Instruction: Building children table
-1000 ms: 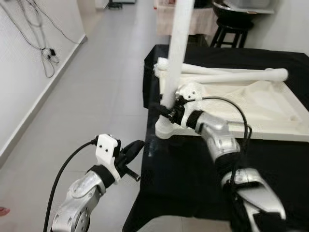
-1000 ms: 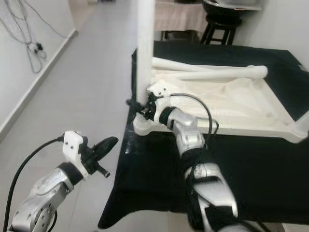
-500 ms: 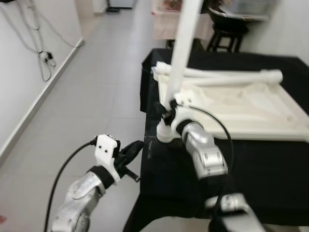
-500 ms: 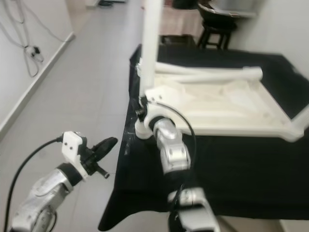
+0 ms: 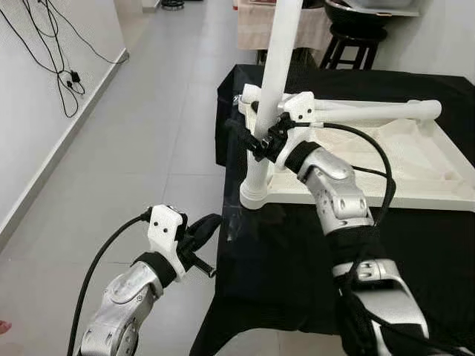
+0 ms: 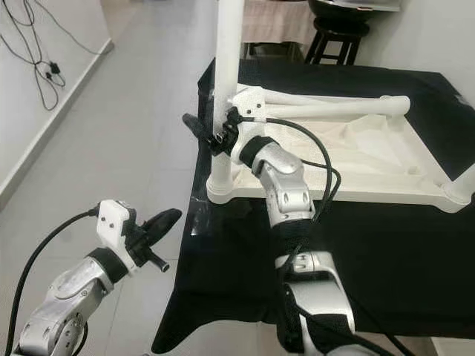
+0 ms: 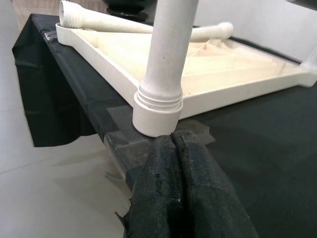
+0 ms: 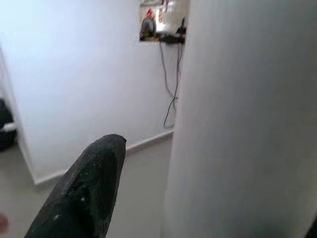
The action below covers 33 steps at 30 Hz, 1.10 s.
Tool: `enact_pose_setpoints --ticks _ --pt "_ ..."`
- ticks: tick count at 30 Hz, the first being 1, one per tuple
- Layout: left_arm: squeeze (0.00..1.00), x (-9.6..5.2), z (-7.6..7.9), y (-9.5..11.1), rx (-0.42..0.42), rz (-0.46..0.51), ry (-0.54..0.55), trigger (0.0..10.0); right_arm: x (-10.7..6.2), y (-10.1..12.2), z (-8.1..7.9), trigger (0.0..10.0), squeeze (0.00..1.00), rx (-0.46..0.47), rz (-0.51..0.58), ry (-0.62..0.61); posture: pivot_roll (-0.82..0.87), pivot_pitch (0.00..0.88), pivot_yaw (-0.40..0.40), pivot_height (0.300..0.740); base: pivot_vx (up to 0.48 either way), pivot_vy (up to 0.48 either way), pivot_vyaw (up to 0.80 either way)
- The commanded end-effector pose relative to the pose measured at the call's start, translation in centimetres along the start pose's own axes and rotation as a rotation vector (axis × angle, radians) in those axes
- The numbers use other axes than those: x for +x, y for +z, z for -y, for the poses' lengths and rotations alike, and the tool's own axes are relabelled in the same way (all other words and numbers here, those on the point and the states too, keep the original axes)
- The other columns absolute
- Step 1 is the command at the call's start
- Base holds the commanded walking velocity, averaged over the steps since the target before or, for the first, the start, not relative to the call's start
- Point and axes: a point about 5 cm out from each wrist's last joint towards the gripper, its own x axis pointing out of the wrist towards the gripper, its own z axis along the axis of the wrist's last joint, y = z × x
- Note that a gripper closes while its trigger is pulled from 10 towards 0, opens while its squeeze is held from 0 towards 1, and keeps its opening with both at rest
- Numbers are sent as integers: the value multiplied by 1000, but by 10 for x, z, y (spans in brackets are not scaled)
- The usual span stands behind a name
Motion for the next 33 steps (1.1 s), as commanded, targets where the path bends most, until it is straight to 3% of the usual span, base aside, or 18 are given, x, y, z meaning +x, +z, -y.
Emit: enact_pose_setpoints --ticks 1,7,8,10,11,12,13,14,16,17,27,28,31,32,33 --pt "0 -3 1 -1 37 -8 15 10000 5 -3 -4 10000 0 -18 -12 77 100 75 -61 740 0 0 0" --pt "0 -3 1 -1 48 -5 21 10000 4 -18 -2 10000 0 4 -81 125 106 73 -68 740 0 0 0" --pt "0 -3 2 -1 49 -3 23 10000 -2 -34 -2 7137 0 22 -147 144 109 74 -70 740 0 0 0" --pt "0 -3 2 -1 49 -3 23 10000 -2 -34 -2 7137 0 22 -147 144 109 74 -70 740 0 0 0" --pt "0 -3 2 -1 48 -1 23 10000 -7 -44 -2 3843 0 39 -189 161 108 75 -71 740 0 0 0" --pt "0 -3 2 -1 48 -1 23 10000 -7 -44 -2 3843 0 39 -189 161 108 75 -71 740 0 0 0" --pt "0 -3 3 -2 44 2 23 10000 -13 -54 -1 3020 0 53 -227 161 107 76 -71 740 0 0 0" --pt "0 -4 4 -2 40 4 21 10000 -17 -60 1 1490 0 69 -247 150 105 77 -71 740 0 0 0" --pt "0 -4 4 -2 38 6 21 10000 -20 -63 2 1490 0 78 -254 143 105 77 -71 740 0 0 0" --pt "0 -4 4 -2 36 6 20 10000 -21 -63 4 0 0 89 -250 130 105 77 -71 740 0 0 0" --pt "0 -4 5 -2 29 6 12 10000 -23 -65 8 0 0 87 -242 84 97 75 -64 740 0 0 0" --pt "0 -4 5 -2 27 8 12 10000 -25 -71 10 0 0 59 -289 -1 78 77 -78 740 0 0 0" --pt "0 -4 5 -2 25 9 12 10000 -26 -75 12 0 0 35 -323 -63 78 77 -78 740 0 0 0" --pt "0 -4 3 -2 19 13 15 10000 -34 -92 14 0 0 42 -394 -333 58 77 -84 740 0 0 0" --pt "0 -4 2 -1 12 17 18 10000 -37 -95 2 0 0 41 -373 -451 57 95 -70 740 0 0 0"
